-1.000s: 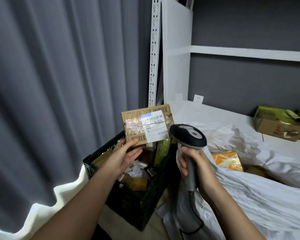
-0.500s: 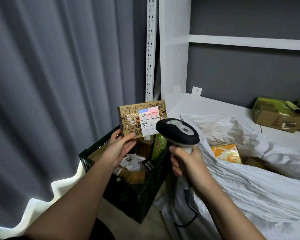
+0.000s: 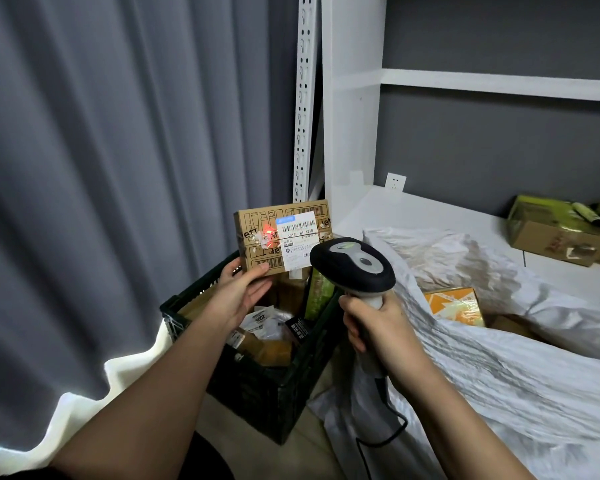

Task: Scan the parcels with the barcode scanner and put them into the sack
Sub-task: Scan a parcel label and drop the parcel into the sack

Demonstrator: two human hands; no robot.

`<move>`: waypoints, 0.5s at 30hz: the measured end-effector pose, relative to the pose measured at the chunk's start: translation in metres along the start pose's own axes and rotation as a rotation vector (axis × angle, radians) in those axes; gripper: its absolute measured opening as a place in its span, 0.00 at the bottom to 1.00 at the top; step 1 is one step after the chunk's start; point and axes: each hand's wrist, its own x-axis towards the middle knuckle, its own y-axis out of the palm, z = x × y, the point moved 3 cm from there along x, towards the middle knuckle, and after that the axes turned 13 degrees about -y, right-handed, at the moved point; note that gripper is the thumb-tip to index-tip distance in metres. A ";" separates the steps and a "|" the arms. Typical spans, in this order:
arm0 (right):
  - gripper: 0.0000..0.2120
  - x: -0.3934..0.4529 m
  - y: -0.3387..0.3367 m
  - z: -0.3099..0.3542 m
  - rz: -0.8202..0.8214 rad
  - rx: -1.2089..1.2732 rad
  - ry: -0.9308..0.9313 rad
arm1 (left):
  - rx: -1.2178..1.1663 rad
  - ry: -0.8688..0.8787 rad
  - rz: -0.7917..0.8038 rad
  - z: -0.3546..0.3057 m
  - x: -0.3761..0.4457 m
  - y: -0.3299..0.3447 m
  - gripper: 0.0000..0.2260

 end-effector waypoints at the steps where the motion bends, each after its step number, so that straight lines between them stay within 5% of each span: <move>1: 0.11 0.000 0.000 0.001 -0.002 0.000 0.000 | 0.002 -0.001 -0.001 0.000 0.000 0.000 0.39; 9: 0.13 0.000 -0.004 0.003 -0.018 0.026 0.021 | 0.007 0.003 -0.008 0.000 -0.004 0.001 0.37; 15: 0.09 0.004 -0.039 0.043 -0.174 0.115 -0.030 | 0.102 0.088 -0.039 -0.005 -0.028 0.034 0.32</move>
